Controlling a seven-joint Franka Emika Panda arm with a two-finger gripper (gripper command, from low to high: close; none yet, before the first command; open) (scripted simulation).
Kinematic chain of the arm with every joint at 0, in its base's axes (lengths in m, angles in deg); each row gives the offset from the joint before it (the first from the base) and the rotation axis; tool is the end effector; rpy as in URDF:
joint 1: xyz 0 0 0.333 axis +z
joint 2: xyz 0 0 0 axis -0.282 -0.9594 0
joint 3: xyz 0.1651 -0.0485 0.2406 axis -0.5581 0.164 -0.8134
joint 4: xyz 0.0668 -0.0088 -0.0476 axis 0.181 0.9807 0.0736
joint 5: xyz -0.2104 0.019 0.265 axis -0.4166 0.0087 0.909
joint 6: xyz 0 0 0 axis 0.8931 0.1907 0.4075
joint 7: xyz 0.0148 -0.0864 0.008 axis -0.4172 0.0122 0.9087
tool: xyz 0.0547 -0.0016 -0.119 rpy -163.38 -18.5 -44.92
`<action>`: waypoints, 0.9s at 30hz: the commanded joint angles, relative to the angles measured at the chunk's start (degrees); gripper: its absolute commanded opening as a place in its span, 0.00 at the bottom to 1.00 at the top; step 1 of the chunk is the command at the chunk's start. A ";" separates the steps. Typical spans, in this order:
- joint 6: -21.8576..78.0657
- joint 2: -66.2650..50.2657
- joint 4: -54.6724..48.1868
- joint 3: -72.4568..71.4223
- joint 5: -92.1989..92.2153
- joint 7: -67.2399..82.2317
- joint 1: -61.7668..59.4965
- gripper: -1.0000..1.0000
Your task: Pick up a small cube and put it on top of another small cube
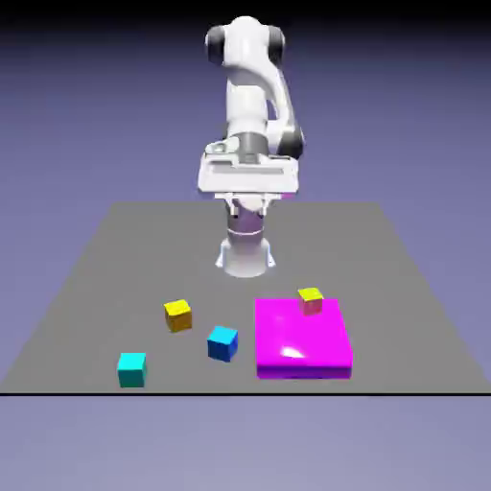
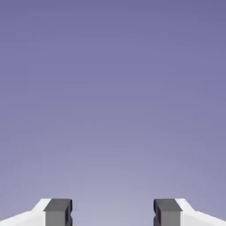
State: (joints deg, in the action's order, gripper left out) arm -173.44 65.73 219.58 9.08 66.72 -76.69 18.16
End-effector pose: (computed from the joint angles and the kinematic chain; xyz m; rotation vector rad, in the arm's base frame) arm 0.3823 0.0009 0.4498 -2.5408 0.8973 -1.0164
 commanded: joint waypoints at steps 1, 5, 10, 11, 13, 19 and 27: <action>0.30 -2.08 -0.88 1.51 -0.85 2.27 0.91 0.50; 1.49 -10.39 -4.39 7.53 -4.25 11.34 4.55 0.50; 2.99 -20.77 -8.78 15.05 -8.50 22.67 9.11 0.50; 3.29 -22.84 -9.65 16.56 -9.35 24.94 10.02 0.50; 3.88 -27.00 -11.41 19.57 -11.05 29.47 11.84 0.50; 5.68 -39.46 -16.68 28.59 -16.15 43.07 17.30 0.50; 8.07 -56.07 -23.70 40.63 -22.95 61.21 24.59 0.50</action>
State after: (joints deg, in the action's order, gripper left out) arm -165.38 9.66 195.89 49.71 43.78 -15.49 42.75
